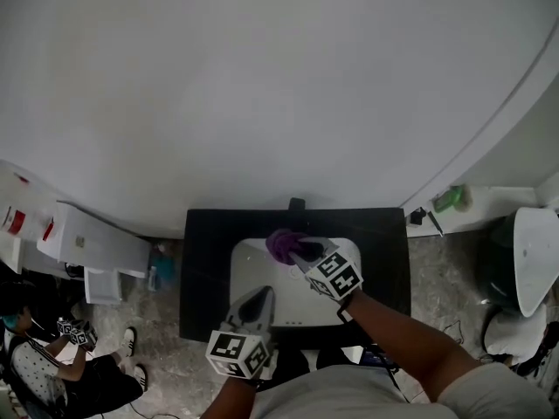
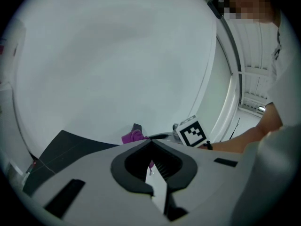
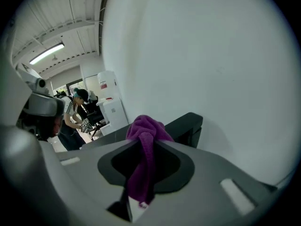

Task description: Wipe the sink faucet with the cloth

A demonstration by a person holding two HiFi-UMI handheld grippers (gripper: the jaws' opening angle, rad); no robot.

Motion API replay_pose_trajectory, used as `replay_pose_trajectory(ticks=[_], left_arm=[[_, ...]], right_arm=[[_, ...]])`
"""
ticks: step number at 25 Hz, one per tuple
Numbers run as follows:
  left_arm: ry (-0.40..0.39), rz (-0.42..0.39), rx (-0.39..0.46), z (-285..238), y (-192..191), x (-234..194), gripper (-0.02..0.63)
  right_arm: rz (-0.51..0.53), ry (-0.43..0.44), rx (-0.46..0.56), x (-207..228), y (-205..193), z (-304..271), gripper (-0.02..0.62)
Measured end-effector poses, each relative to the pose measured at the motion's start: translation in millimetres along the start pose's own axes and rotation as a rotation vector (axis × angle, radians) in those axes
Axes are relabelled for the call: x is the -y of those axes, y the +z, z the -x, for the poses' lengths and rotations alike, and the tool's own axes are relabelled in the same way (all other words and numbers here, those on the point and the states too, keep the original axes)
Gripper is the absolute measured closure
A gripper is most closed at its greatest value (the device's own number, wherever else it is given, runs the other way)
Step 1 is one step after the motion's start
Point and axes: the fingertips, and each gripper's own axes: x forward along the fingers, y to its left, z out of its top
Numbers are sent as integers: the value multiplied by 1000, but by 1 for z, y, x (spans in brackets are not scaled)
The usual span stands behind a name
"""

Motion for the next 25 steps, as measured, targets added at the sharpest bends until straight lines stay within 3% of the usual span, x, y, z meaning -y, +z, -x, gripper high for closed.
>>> replay_pose_trajectory(ticks=[2,4,7,9,15,19,22,25], left_arm=[[-1,1,-3,1,-1,2,598],[-4,-3,-9,-1,-1,5,598],[-11,-1,-12,0,-1,12,598],[-13,-3,-9,2,0,17,600],[14,-12,-5,12,-1,12,598],[3,-29,9,17,-2,19,599],[-36,-50,21,20,-1,36,599],[-59,-61,28,25,4,53,599]], right_arm=[[11,-16,56,0,10,9,520],[31,-70,102,28,38,9,518],[39,-146,88,78,65,-8,518],[55,-158,56,88,63,-19,518],[46,-56,6,20,10,-9,520],[-55,20,-53,-19,-33,12,520],[-71,39,3,-32,-23,50,518],[-63,75,128,-49,11,106,517]])
